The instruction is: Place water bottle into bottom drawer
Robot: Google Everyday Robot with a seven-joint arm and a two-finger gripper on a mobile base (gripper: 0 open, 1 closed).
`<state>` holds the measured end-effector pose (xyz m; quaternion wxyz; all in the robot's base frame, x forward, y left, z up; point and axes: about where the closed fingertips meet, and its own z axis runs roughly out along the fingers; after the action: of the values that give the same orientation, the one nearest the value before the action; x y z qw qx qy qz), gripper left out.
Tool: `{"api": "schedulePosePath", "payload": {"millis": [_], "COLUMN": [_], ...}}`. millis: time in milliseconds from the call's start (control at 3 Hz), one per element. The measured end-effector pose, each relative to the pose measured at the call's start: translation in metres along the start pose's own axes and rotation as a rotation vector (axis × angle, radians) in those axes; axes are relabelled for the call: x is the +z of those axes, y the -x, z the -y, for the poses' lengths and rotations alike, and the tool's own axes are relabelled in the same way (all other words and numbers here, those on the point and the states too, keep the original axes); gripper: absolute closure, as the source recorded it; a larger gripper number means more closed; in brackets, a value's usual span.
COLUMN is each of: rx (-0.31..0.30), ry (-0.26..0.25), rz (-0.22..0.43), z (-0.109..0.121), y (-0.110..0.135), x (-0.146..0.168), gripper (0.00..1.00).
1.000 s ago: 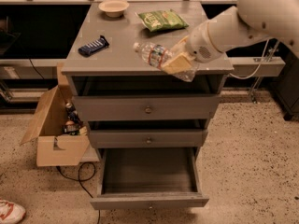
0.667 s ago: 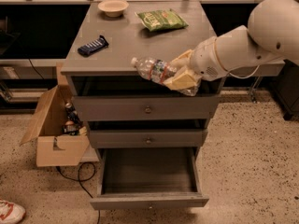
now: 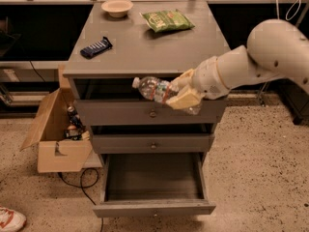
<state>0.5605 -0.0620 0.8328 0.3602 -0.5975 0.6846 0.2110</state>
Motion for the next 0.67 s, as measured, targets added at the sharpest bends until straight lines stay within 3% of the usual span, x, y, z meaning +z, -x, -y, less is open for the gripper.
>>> {"api": "schedulePosePath", "payload": {"millis": [333,667], "rx": [0.040,0.078], "ry": [0.166,0.268], "rz": [0.016,0.017], "z": [-0.038,-0.074], "y": [-0.048,-0.095], "x": [0.049,0.099], "gripper": [1.00,1.00]}}
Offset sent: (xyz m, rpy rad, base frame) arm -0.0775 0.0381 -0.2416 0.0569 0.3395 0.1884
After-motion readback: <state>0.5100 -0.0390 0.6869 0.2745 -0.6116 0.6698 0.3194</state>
